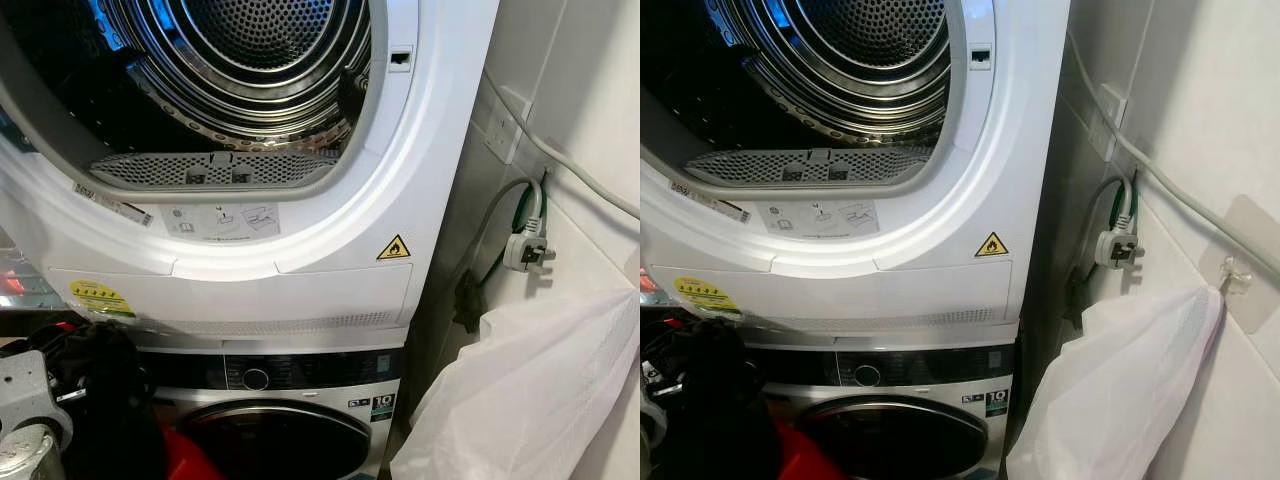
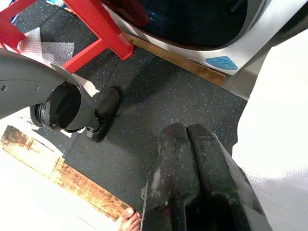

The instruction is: Clothes washing

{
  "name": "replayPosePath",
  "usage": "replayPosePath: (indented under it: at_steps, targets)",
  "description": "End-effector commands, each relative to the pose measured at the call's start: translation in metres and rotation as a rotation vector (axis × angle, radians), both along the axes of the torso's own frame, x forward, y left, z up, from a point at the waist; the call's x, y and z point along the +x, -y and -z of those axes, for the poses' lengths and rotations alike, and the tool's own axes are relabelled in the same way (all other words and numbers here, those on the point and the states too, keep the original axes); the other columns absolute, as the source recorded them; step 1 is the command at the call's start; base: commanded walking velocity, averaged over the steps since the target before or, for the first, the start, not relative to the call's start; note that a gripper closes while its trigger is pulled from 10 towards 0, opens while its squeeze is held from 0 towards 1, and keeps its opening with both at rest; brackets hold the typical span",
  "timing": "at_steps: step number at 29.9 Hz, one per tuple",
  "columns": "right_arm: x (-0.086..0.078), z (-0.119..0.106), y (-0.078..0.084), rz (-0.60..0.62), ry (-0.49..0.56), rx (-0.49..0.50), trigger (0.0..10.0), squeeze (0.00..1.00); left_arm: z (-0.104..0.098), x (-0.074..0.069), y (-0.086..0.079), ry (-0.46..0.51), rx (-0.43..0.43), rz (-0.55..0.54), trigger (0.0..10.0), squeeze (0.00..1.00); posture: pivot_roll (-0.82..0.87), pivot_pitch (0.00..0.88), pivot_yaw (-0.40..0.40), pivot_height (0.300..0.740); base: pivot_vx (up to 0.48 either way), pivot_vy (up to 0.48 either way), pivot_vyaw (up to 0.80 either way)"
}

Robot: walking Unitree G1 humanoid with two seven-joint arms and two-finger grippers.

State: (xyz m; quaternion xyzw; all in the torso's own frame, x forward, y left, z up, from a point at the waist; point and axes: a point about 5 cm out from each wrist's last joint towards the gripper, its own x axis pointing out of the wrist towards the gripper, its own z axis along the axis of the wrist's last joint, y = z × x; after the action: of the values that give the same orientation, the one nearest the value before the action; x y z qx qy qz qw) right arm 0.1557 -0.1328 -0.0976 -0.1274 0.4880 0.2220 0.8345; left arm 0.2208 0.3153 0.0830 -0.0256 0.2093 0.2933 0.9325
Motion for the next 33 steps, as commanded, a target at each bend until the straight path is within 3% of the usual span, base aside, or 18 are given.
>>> replayPosePath:
  at_steps: [1, 4, 10, 13, 20, 21, 23, 24, 25, 26, 28, 29, 30, 31, 32, 33]
  targets:
    - [0.002, -0.001, -0.003, -0.015, 0.008, 0.004, 10.0, 0.0, 0.004, -0.001, -0.001, -0.032, -0.014, -0.031, 10.0, 0.0, 0.07, 0.0, 0.074, 0.74, 0.0, 0.0, 0.0]
    - [0.003, -0.001, -0.002, -0.014, 0.009, 0.005, 10.0, 0.0, 0.001, -0.003, -0.002, -0.033, 0.043, -0.049, 10.0, 0.0, 0.07, 0.0, 0.074, 0.74, 0.0, 0.0, 0.0]
    - [0.004, -0.002, -0.002, -0.013, 0.013, 0.009, 10.0, 0.0, 0.01, -0.016, 0.001, -0.087, 0.033, -0.128, 10.0, 0.0, 0.07, 0.0, 0.075, 0.74, 0.0, 0.0, 0.0]
    - [0.004, -0.002, -0.001, -0.008, 0.014, 0.01, 10.0, 0.0, 0.014, -0.025, -0.002, -0.112, 0.038, -0.22, 10.0, 0.0, 0.08, 0.0, 0.077, 0.74, 0.0, 0.0, 0.0]
    - [0.005, -0.002, -0.002, 0.001, 0.018, 0.013, 10.0, 0.0, 0.004, -0.028, -0.006, -0.067, 0.116, -0.292, 10.0, 0.0, 0.07, 0.0, 0.077, 0.74, 0.0, 0.0, 0.0]
    - [0.006, -0.003, -0.001, 0.006, 0.023, 0.013, 10.0, 0.0, -0.004, -0.025, -0.007, -0.017, 0.136, -0.313, 7.2, 0.0, 0.07, 0.0, 0.077, 0.74, 0.0, 0.0, 0.0]
    - [0.006, -0.003, -0.001, 0.008, 0.024, 0.012, 10.0, 0.0, -0.007, -0.024, -0.007, 0.001, 0.146, -0.317, 7.2, 0.0, 0.07, 0.0, 0.076, 0.74, 0.0, 0.0, 0.0]
    - [0.006, -0.003, -0.001, 0.009, 0.027, 0.012, 10.0, 0.0, -0.01, -0.023, -0.007, 0.02, 0.155, -0.321, 4.8, 0.0, 0.07, 0.0, 0.076, 0.74, 0.0, 0.0, 0.0]
    - [0.007, -0.003, -0.001, 0.017, 0.033, 0.013, 10.0, 0.0, -0.016, -0.021, -0.007, 0.061, 0.183, -0.33, 3.7, 0.0, 0.07, 0.0, 0.076, 0.74, 0.0, 0.0, 0.0]
    - [0.007, -0.003, -0.001, 0.017, 0.033, 0.013, 10.0, 0.0, -0.016, -0.021, -0.007, 0.061, 0.183, -0.33, 3.7, 0.0, 0.07, 0.0, 0.076, 0.74, 0.0, 0.0, 0.0]
    - [0.008, -0.004, -0.001, 0.021, 0.036, 0.012, 10.0, 0.0, -0.019, -0.02, -0.008, 0.075, 0.204, -0.334, 1.0, 0.0, 0.07, 0.0, 0.077, 0.74, 0.0, 0.0, 0.0]
    - [0.008, -0.004, -0.001, 0.021, 0.036, 0.012, 10.0, 0.0, -0.019, -0.02, -0.008, 0.075, 0.204, -0.334, 1.0, 0.0, 0.07, 0.0, 0.077, 0.74, 0.0, 0.0, 0.0]
    - [0.008, -0.004, -0.001, 0.021, 0.037, 0.012, 10.0, 0.0, -0.018, -0.019, -0.007, 0.071, 0.204, -0.331, 0.0, 0.0, 0.07, 0.0, 0.077, 0.74, 0.0, 0.0, 0.0]
    - [0.008, -0.004, -0.001, 0.021, 0.037, 0.012, 10.0, 0.0, -0.015, -0.019, -0.006, 0.053, 0.197, -0.325, 1.3, 0.0, 0.07, 0.0, 0.076, 0.74, 0.0, 0.0, 0.0]
    - [0.008, -0.004, -0.001, 0.021, 0.038, 0.011, 10.0, 0.0, -0.012, -0.018, -0.005, 0.035, 0.189, -0.317, 4.8, 0.0, 0.07, 0.0, 0.077, 0.74, 0.0, 0.0, 0.0]
    - [0.008, -0.004, -0.001, 0.021, 0.038, 0.011, 10.0, 0.0, -0.012, -0.018, -0.005, 0.035, 0.189, -0.317, 4.8, 0.0, 0.07, 0.0, 0.077, 0.74, 0.0, 0.0, 0.0]
